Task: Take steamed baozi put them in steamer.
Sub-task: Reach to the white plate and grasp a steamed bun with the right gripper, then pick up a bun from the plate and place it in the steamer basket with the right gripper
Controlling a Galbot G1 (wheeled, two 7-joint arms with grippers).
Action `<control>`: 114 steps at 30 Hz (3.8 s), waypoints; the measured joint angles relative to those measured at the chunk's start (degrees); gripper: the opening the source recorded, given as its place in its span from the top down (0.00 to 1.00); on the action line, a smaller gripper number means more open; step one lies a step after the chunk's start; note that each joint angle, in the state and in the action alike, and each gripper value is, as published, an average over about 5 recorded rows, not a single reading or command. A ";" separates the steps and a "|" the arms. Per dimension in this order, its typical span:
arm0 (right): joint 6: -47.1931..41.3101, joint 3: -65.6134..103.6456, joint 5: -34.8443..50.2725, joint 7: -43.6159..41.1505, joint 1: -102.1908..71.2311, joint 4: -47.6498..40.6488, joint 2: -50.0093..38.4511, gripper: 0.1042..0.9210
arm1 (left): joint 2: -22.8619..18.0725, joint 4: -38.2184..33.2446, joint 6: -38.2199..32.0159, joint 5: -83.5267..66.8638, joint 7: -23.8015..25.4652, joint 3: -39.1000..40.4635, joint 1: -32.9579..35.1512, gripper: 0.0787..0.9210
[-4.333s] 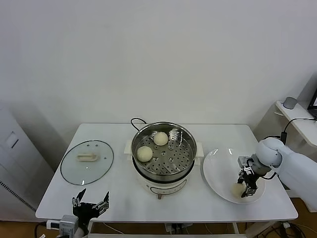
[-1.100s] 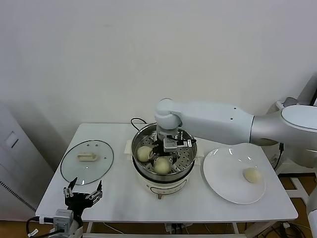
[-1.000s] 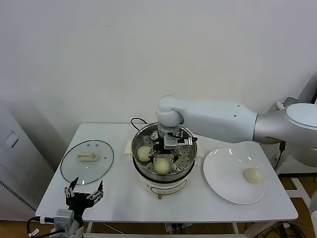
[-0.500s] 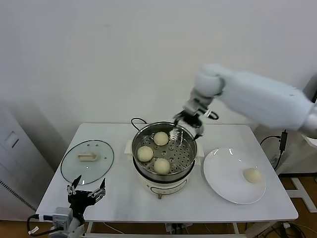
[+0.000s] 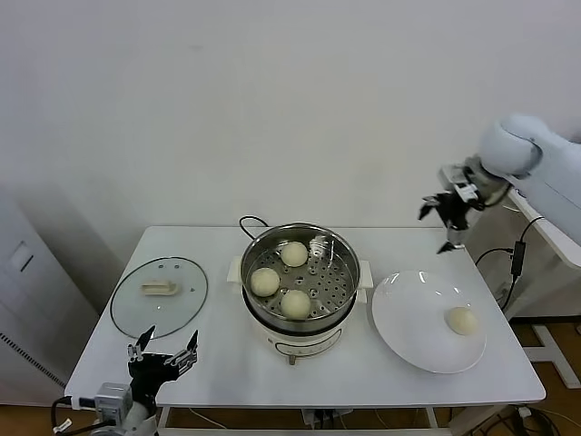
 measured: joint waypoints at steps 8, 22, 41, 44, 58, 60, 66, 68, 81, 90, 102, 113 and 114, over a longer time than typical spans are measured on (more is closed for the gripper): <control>1.49 12.34 -6.30 1.11 -14.90 -2.04 -2.02 0.12 | 0.00 -0.25 0.40 -0.62 0.20 0.13 1.19 0.12; 5.58 28.03 -14.89 3.50 -33.12 -8.12 0.90 0.12 | 0.00 0.11 0.01 -0.54 0.11 -0.05 2.85 0.12; 9.74 34.33 -21.74 4.56 -39.58 -15.44 5.80 0.12 | 0.00 1.77 0.31 -0.50 0.18 -0.07 2.30 0.12; 9.84 34.81 -22.17 4.81 -40.07 -16.24 6.33 0.12 | 0.00 2.01 0.35 -0.50 0.20 -0.04 2.07 0.12; 10.47 36.42 -25.17 6.50 -41.64 -18.69 8.70 0.12 | 0.00 2.37 0.21 -0.54 0.17 -0.23 2.30 0.12; 10.47 36.60 -25.40 6.72 -41.77 -18.88 8.93 0.12 | 0.00 2.41 0.20 -0.54 0.16 -0.22 2.28 0.12; 10.42 36.96 -25.95 7.16 -42.11 -19.45 9.43 0.12 | 0.00 2.49 0.15 -0.54 0.13 -0.19 2.33 0.12; 10.37 37.05 -26.16 7.33 -42.14 -19.64 9.54 0.12 | 0.00 2.50 0.13 -0.54 0.12 -0.18 2.36 0.12; 9.86 37.43 -26.48 7.56 -42.17 -20.39 9.73 0.16 | 0.00 2.82 0.09 -0.52 0.07 -0.08 2.17 0.12; 9.30 37.62 -26.25 7.23 -42.12 -19.86 9.05 0.47 | 0.00 3.18 0.09 -0.41 0.04 0.01 1.81 0.12; 5.64 33.35 -20.64 5.64 -38.00 -14.67 5.04 0.55 | 0.00 3.83 0.11 1.00 -0.52 0.18 0.94 0.12; -4.85 9.57 -1.66 5.92 -14.06 -4.23 1.15 0.54 | 0.00 4.00 -0.96 4.11 -1.42 0.94 0.31 0.12; -5.93 6.83 0.41 6.03 -11.22 -3.32 1.31 0.54 | 0.00 4.04 -1.06 4.35 -1.48 1.08 0.31 0.12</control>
